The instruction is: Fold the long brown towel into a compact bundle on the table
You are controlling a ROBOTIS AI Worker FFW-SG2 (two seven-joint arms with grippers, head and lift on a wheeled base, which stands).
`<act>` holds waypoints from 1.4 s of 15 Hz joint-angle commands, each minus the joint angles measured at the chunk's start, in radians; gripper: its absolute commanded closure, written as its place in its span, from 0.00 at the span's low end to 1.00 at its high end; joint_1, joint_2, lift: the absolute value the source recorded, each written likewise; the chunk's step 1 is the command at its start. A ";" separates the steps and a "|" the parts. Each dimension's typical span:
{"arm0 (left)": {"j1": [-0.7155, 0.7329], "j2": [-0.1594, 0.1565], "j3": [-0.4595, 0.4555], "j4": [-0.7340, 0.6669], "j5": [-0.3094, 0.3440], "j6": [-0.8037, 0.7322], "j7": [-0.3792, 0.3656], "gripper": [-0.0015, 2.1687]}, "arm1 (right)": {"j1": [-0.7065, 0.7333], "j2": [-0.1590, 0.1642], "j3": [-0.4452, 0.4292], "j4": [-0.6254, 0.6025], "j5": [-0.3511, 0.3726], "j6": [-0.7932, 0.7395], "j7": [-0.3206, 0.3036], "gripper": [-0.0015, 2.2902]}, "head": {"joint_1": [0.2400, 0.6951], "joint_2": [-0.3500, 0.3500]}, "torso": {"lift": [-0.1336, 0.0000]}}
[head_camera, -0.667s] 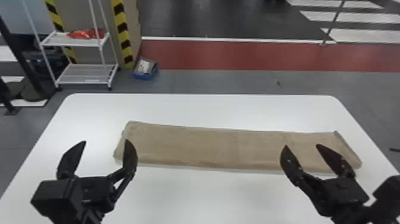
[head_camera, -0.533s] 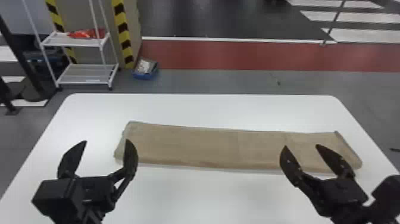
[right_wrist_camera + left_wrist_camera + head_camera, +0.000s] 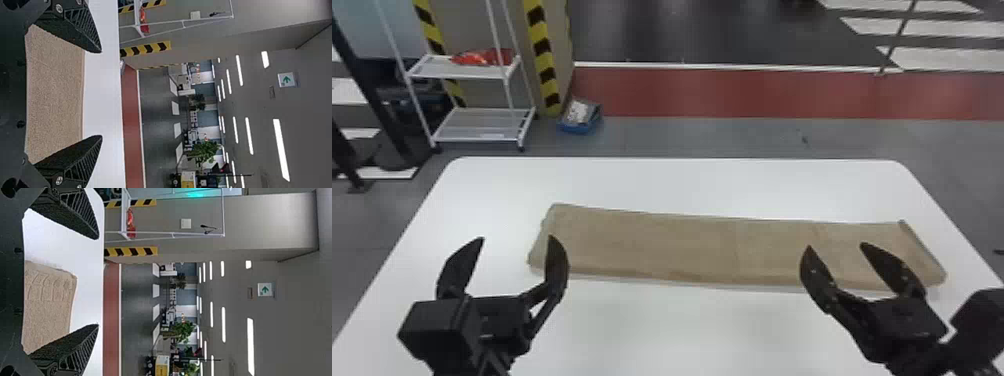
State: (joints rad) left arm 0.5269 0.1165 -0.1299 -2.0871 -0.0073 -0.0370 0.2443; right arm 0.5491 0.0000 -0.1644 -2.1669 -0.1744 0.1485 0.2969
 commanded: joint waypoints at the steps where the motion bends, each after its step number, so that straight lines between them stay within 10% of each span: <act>1: 0.001 0.000 -0.001 -0.002 -0.002 0.003 0.000 0.04 | -0.001 0.001 0.000 0.002 0.001 0.004 0.001 0.05 | 1.00 0.44 | 0.18; 13: -0.015 -0.003 -0.007 0.007 -0.013 0.018 0.000 0.04 | -0.001 0.001 0.006 0.013 0.000 0.016 0.010 0.05 | 1.00 0.45 | 0.18; 21: -0.312 -0.005 -0.030 0.292 0.044 0.177 -0.069 0.04 | -0.029 0.001 -0.010 0.062 0.016 0.016 0.008 0.05 | 1.00 0.43 | 0.18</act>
State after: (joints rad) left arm 0.2789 0.1133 -0.1562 -1.8579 0.0207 0.1091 0.1858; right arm 0.5228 0.0000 -0.1702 -2.1118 -0.1597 0.1643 0.3054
